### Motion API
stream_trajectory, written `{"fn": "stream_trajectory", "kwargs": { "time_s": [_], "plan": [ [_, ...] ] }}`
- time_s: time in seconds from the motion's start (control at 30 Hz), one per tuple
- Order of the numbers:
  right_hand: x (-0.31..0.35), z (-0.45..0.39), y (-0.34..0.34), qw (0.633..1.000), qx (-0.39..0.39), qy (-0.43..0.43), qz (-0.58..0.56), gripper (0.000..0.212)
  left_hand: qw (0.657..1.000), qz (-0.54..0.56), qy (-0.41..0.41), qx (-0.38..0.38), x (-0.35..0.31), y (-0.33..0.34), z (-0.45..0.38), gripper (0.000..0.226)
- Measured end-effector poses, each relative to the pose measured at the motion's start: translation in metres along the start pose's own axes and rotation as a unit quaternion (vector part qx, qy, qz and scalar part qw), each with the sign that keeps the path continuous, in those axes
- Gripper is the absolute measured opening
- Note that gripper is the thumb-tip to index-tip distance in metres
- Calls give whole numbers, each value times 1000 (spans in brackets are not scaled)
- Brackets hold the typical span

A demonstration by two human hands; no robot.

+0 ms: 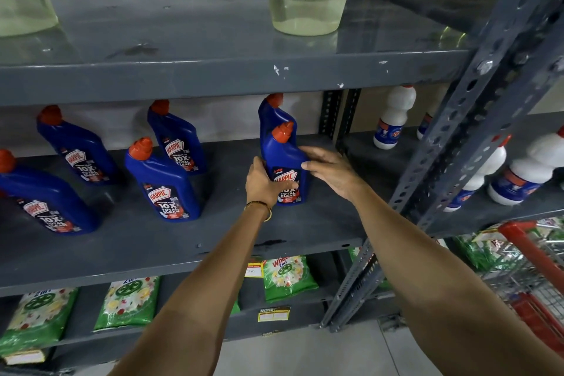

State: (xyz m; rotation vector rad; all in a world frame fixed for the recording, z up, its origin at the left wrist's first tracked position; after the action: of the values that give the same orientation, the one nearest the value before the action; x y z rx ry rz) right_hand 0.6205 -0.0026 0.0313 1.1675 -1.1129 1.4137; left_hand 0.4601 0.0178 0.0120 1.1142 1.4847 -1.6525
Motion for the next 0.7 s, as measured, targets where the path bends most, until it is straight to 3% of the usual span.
{"fn": "stream_trajectory", "kwargs": {
  "time_s": [0.13,0.23,0.47,0.53,0.63,0.7],
  "plan": [
    [-12,6,-4,999,-19,33,-34,49,1000,-14,-1,-1,5,3,1,67],
    [-30,9,-2,997,-18,70,-41,49,999,44,-5,12,14,4,1,64],
    [-58,7,19,993,6,112,-46,60,990,87,-53,101,39,12,2,48],
    [-65,2,22,992,-8,119,-44,72,987,102,-61,109,43,15,2,48],
    [-80,-8,19,992,-27,120,-20,110,986,110,-63,110,44,17,3,47],
    [-90,-13,15,992,-33,117,-16,115,985,116,-66,107,44,17,3,46]
  ]
}}
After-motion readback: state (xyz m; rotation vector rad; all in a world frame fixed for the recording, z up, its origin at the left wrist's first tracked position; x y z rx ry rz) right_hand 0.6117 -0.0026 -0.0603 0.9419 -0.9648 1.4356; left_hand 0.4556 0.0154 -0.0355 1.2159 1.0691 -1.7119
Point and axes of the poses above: each hand's wrist, its own z-axis away from the middle knuckle, its own y-axis out of the palm, x = y × z, the point moved 4 cm from there along -z, towards the middle knuckle, and after that the axes turned 9 degrees about x, right-handed, at the moved point
